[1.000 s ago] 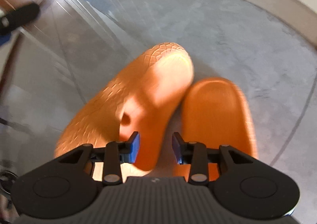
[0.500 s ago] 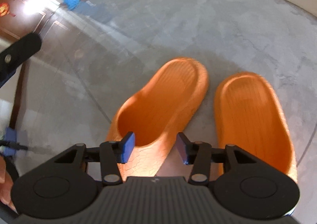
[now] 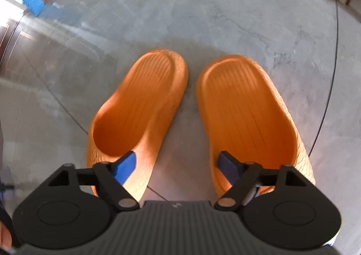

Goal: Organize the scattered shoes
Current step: 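Carry the orange slides with the right gripper toward the shelf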

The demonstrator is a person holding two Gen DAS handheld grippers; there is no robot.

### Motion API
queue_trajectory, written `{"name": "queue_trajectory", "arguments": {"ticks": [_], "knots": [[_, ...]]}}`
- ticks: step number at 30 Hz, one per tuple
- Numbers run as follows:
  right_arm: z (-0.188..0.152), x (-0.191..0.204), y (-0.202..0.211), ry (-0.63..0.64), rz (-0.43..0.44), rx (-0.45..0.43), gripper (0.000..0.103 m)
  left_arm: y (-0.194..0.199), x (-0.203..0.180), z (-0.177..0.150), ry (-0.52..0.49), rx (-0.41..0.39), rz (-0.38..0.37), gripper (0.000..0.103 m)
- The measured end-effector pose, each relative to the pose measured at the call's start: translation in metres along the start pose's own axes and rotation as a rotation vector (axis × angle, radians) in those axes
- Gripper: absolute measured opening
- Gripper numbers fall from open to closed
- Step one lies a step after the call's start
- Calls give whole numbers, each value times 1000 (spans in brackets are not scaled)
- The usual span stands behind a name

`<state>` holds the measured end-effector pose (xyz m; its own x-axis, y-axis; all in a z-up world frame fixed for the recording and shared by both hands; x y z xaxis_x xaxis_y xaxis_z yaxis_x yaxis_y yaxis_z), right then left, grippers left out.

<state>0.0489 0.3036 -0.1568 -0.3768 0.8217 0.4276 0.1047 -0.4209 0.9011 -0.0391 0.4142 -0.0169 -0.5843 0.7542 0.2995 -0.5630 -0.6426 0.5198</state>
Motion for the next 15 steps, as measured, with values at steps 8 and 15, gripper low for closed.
{"name": "queue_trajectory", "arguments": {"ticks": [8, 15], "knots": [[0, 14, -7, -167, 144, 55, 89, -3, 13, -5, 26, 8, 22, 90], [-4, 37, -7, 39, 66, -38, 74, -4, 12, -5, 22, 9, 11, 90]]}}
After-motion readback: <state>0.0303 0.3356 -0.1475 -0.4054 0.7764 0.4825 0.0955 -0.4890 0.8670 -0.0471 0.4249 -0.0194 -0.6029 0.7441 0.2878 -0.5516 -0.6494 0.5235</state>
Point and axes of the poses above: each gripper's, at about its wrist camera, not at the fingertips, and y roughly against the way its jaws point, x to its left, z to its top, the point moved 8 cm from there along -y, roughly the way its jaws point, and after that the axes turned 11 degrees about -y, right-handed, at the moved point
